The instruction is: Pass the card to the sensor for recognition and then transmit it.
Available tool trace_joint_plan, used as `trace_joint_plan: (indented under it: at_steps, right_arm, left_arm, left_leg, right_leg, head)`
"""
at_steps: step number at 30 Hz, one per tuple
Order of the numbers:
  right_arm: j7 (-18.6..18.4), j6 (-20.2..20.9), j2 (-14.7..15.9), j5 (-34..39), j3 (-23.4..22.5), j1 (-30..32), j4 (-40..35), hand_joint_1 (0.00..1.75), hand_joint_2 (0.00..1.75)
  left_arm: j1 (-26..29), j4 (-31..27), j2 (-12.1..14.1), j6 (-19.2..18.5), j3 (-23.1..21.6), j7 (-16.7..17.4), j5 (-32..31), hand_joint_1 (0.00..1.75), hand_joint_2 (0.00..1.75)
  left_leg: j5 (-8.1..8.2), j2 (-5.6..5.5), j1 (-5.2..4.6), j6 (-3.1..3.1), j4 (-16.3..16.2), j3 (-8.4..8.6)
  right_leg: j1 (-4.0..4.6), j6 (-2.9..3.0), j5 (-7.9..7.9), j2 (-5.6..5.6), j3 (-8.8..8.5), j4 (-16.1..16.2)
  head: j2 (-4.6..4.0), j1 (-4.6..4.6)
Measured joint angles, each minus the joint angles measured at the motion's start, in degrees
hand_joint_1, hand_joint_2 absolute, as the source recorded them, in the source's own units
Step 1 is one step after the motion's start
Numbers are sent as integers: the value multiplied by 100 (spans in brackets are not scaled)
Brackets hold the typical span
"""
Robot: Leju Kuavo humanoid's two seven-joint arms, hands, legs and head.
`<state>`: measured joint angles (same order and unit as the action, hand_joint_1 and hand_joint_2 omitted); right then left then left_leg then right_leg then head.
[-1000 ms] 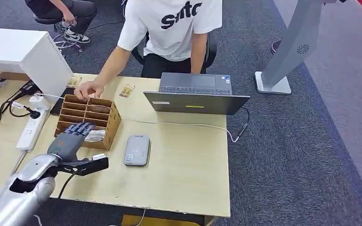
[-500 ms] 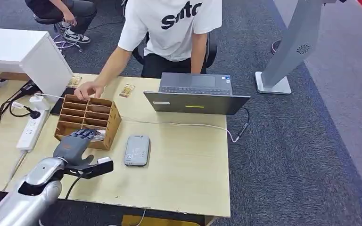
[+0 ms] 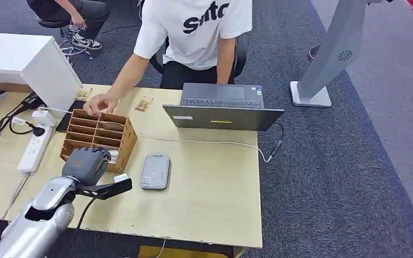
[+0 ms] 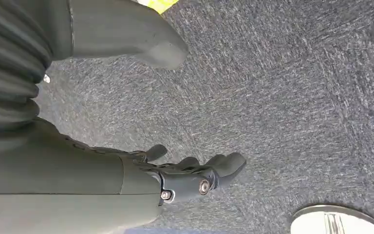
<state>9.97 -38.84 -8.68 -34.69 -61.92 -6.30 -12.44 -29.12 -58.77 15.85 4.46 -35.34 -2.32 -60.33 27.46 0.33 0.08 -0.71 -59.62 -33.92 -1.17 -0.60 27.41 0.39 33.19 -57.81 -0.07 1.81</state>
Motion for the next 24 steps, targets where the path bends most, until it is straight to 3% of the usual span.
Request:
trace_joint_plan:
  at_steps: [24]
  right_arm:
    - [-4, 0, -2, -28, 0, 1, 0, 0, 175]
  left_arm:
    - [4, 0, -105, 85, 92, 39, -223, 175, 175]
  left_leg:
    - [0, -3, 0, 0, 1, 1]
  right_leg:
    - [0, 0, 0, -3, -1, 0]
  head:
    - [0, 0]
